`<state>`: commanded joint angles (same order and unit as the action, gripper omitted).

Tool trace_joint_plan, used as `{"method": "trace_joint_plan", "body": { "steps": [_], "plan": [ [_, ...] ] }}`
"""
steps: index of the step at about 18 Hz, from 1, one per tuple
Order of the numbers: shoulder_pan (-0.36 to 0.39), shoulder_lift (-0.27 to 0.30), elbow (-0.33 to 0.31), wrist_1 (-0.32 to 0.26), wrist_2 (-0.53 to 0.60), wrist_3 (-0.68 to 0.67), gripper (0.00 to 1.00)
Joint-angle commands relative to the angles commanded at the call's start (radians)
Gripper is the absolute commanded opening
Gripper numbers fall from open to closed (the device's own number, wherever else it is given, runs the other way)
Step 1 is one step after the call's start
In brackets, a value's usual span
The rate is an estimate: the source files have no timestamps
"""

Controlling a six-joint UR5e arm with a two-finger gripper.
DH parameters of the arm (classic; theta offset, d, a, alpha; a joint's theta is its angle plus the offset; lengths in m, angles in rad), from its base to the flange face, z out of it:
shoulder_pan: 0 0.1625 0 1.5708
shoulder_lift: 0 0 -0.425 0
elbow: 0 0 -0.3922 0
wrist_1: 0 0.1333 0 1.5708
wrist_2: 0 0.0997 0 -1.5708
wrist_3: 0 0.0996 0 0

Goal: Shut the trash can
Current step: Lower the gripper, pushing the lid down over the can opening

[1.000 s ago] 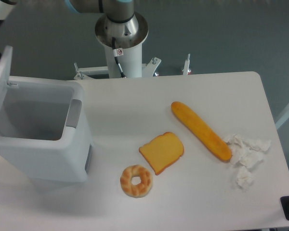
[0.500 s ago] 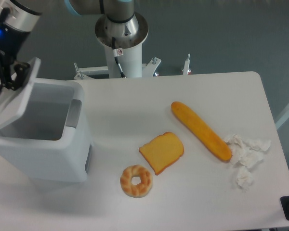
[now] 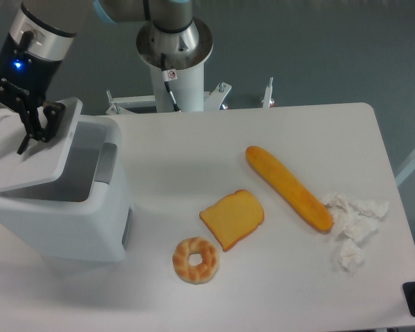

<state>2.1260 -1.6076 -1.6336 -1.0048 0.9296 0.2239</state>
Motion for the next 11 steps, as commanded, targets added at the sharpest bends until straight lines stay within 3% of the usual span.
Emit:
{"method": "trace_joint_plan", "body": {
  "steps": [11],
  "plan": [
    [0.035, 0.002, -0.006, -0.003, 0.0, 0.0, 1.0]
  ]
}}
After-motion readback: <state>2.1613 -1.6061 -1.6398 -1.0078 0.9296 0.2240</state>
